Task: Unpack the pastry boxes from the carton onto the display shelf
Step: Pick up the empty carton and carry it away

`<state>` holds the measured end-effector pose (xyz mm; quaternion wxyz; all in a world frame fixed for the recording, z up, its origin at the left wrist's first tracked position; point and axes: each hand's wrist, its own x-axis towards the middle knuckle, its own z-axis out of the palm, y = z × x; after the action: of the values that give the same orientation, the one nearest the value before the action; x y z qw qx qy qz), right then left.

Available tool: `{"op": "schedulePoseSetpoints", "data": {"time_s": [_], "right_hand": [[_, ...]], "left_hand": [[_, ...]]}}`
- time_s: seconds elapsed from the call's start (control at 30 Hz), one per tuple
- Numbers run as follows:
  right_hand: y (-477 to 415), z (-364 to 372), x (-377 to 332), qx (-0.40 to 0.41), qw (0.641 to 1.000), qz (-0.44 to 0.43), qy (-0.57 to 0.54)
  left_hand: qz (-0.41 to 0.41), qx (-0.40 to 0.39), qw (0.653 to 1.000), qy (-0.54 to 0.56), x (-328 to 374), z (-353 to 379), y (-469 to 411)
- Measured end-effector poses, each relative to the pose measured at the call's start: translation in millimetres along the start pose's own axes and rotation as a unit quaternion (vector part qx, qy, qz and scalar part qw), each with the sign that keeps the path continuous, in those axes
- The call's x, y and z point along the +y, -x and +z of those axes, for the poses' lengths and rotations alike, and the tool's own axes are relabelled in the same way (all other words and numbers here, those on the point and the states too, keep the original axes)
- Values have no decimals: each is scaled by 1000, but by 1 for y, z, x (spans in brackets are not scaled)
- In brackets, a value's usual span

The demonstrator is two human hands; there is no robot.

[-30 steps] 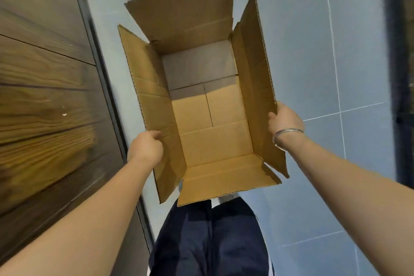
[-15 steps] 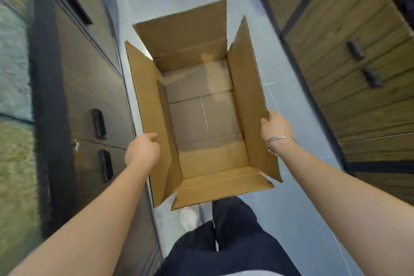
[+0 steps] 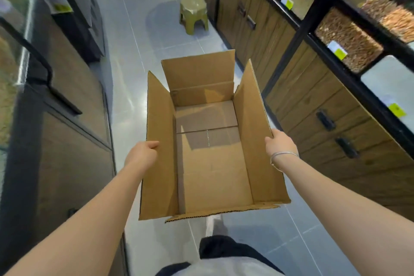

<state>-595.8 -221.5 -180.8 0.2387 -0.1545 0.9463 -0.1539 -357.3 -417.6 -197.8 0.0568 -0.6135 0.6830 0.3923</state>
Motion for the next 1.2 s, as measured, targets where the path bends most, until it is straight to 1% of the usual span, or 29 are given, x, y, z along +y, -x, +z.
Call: {"op": "schedulePoseSetpoints", "data": {"time_s": [0.2, 0.23, 0.3, 0.5, 0.57, 0.7, 0.77, 0.93, 1.03, 1.17, 1.2], "right_hand": [[-100, -49, -59, 2, 1000, -25, 0], [-104, -52, -63, 1, 1000, -31, 1], [-135, -66, -86, 5, 999, -42, -8], [-226, -92, -165, 24, 997, -75, -24], [-259, -98, -193, 29, 997, -67, -26], [-324, -115, -249, 42, 998, -47, -31], [-349, -122, -272, 53, 997, -51, -31], [-418, -132, -318, 58, 997, -46, -31], [-467, -137, -341, 49, 997, -55, -31], [-549, -139, -375, 19, 997, -64, -44], [-588, -141, -391, 5, 997, -67, -39]], "left_hand": [[51, 3, 999, 16, 95, -11, -64], [53, 3, 998, 19, 99, -14, -68], [56, 4, 998, 35, 123, -28, -98], [86, 7, 996, 13, 193, -69, -199], [94, 4, 995, 12, 218, -85, -238], [120, -30, 992, 9, 273, -117, -318], [122, -21, 992, -1, 299, -130, -346], [121, -38, 992, -1, 349, -146, -423], [120, -35, 992, -7, 381, -150, -465], [89, -32, 996, -5, 422, -142, -529], [72, -28, 997, 0, 439, -136, -557]]}}
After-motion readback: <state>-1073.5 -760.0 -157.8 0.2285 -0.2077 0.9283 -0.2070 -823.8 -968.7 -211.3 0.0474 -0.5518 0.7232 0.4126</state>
